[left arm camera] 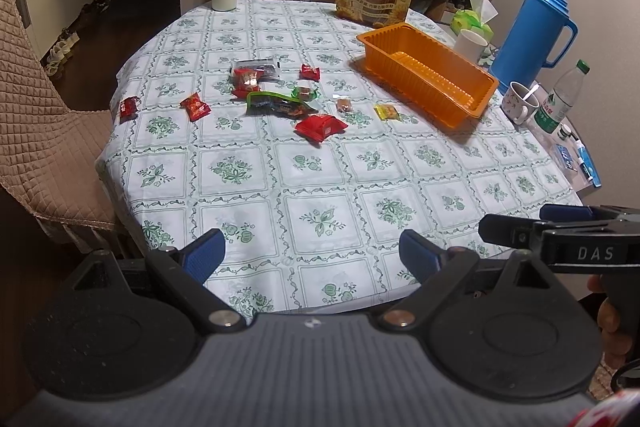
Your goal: Organize snacks
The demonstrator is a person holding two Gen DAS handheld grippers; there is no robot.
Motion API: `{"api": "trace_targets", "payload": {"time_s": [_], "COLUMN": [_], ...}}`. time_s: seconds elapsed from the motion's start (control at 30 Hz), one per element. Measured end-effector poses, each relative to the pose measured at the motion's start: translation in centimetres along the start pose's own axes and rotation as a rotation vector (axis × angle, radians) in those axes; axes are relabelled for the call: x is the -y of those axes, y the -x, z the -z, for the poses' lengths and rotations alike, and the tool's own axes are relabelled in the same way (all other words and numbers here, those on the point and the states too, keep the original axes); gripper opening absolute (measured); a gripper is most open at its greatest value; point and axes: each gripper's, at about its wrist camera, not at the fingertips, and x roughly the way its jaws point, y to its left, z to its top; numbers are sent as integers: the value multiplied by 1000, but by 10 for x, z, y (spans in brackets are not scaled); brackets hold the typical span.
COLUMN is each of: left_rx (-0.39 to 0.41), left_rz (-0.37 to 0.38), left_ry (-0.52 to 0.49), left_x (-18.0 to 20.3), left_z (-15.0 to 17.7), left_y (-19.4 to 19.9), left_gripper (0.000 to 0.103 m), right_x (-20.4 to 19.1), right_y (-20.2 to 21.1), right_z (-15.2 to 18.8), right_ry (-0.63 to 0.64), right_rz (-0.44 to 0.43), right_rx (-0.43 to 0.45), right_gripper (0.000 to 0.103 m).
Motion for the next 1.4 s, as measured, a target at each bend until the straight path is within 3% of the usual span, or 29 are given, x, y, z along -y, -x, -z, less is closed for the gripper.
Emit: {"api": "trace_targets", "payload": {"time_s": [0.83,1.4], "left_rx": [-6,-20], "left_rz": [-11,-61], "left_ry": [2,41], "left_x": [5,27], "left_z": [-3,-6], "left_y": [-2,-11], "left_gripper": [93,93], "right_x": [6,37], "right_y": [-2,-5], "right_z": [-2,-9], "right_ry": [12,20], "right_rz": [-19,-61], "right_rx": [-1,-9], "right_gripper": [103,103]}}
